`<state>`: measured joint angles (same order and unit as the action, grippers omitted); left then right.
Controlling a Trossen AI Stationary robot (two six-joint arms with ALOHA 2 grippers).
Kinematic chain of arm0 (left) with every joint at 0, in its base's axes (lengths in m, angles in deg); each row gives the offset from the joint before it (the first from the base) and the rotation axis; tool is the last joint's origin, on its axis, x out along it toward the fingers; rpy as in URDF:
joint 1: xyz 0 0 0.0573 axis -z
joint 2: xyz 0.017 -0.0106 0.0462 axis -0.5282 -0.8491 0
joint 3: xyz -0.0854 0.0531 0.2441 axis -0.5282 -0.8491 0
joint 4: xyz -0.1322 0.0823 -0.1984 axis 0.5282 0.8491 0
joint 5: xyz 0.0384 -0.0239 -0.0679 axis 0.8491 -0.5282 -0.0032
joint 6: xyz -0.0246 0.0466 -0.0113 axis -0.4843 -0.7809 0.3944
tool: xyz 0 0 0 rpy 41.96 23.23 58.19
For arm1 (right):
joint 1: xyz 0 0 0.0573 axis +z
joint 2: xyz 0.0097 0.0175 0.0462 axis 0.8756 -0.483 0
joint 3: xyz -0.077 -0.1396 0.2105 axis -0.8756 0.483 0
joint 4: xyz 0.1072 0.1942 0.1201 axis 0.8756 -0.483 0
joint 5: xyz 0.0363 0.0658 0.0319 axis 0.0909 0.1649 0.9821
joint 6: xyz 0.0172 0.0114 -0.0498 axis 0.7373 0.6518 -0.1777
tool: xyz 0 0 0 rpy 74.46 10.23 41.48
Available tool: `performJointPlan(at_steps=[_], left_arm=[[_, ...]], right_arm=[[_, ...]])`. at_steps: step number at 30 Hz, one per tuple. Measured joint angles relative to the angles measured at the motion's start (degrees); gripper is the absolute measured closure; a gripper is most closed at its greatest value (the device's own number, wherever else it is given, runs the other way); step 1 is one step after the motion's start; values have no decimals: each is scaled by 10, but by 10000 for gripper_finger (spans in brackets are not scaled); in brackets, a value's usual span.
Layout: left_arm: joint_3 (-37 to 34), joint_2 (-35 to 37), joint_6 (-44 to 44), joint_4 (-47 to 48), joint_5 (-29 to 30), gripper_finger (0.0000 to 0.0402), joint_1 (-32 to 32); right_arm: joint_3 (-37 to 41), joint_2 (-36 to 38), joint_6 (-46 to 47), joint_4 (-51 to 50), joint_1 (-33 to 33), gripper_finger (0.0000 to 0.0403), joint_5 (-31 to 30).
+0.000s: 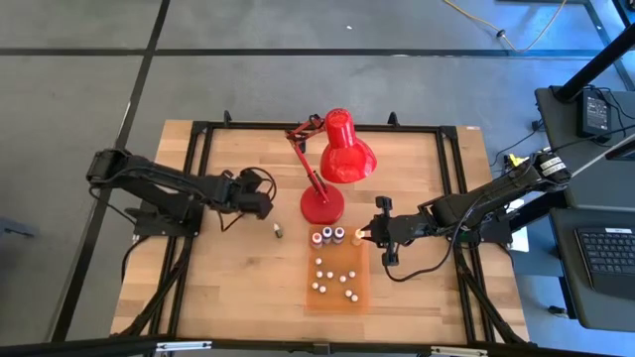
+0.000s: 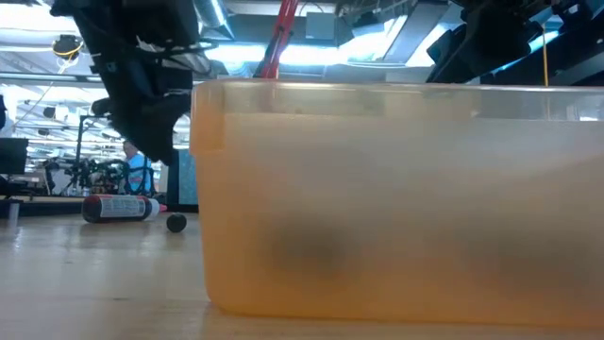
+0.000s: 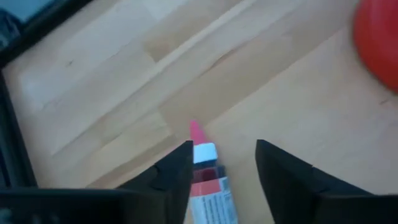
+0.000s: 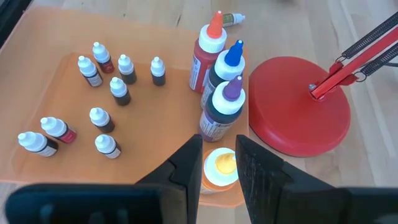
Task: Pick & Place food coloring
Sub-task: Put the large pink food coloring bottle into the orange bin
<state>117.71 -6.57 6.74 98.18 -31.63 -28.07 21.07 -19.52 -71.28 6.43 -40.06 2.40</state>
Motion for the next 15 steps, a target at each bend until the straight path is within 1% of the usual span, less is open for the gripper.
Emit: performJointPlan(at_steps=[3,6,8,13,15], left_arm=[[-4,0,7,-4,-19,200,-20],[-9,-3,54,-6,-21,171,-36],[-9,-5,66,-6,-27,158,-43],[-9,-20,108,-5,-43,149,-50],[-9,-30,115,-2,-64,150,-52]], right_arm=[[0,0,0,0,0,304,0],[0,0,1,0,0,304,0],[0,0,1,0,0,304,0],[0,0,1,0,0,304,0],[0,0,1,0,0,304,0]])
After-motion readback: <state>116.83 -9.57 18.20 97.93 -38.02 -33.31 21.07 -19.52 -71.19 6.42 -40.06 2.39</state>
